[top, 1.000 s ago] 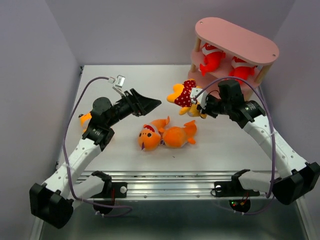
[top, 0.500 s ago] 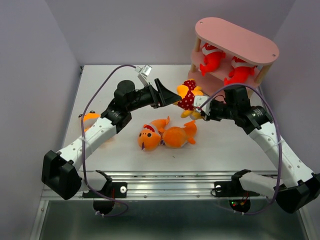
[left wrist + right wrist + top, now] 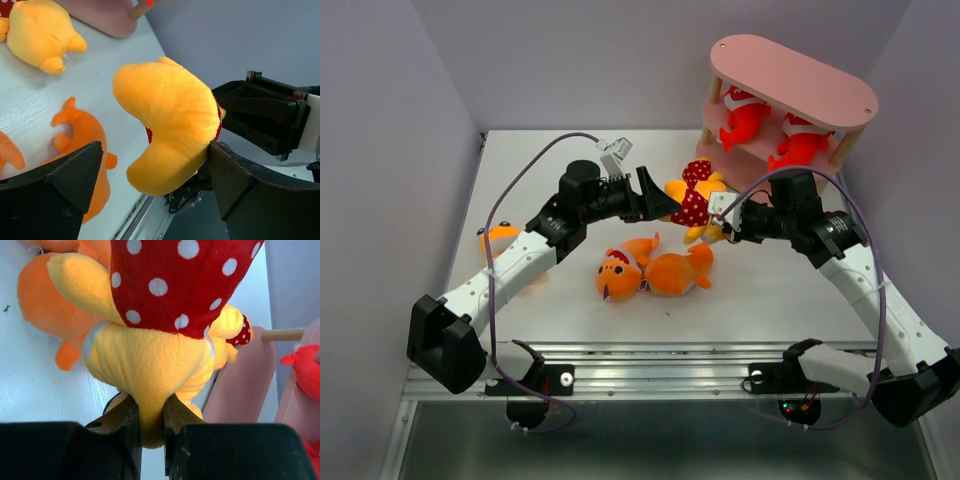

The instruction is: Place and organize the stuffed toys onto the shelf

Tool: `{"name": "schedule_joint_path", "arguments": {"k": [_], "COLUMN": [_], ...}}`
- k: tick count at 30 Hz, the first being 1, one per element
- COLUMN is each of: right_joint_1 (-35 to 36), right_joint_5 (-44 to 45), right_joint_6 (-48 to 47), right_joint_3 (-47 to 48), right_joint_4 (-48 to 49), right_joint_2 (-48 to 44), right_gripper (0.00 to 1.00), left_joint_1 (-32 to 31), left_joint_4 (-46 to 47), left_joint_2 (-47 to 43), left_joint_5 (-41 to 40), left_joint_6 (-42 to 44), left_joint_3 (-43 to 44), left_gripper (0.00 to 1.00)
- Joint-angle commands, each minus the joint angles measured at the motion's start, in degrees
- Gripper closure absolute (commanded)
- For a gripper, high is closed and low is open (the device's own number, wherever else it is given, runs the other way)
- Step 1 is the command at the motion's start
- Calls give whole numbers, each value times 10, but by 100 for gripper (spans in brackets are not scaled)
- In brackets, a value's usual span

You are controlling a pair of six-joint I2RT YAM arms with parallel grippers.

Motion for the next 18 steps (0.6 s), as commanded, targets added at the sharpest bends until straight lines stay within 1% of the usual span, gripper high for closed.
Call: {"name": "schedule_joint_path", "arguments": {"k": [1,5,7,8,14,15,17,18], "right_joint_1": [2,2,2,2,2,2,2,2], "right_joint_5": [-47,-66,-64,-60,-46,-47,-50,-52], "right_joint_6": [6,10,14,22,38,43,47,51], "right_joint_3": [37,38,32,30,14,13,10,10], "right_joint_4": [7,5,15,20,50,51,52,53], "right_joint_2": [-6,3,4,7,12,15,15,15], "right_gripper": [97,96,96,96,94,94,93,93], "left_joint_1": [5,5,2,1,-8,-9,-10,-11], "left_joint_4": [14,72,101,110,150,155,168,172], "left_joint_2": [-20,-17,-12,-11,-18,-20,-20,-18], "left_joint_5": [18,77,115,134,161,167,181,185], "left_joint_6": [17,-16,-35,-41,-51,-55,-58,-60], "left_joint_3": [21,16,11,8,-24,-29,-39,-41], "left_gripper": [5,5,8,11,23,32,43,55]}}
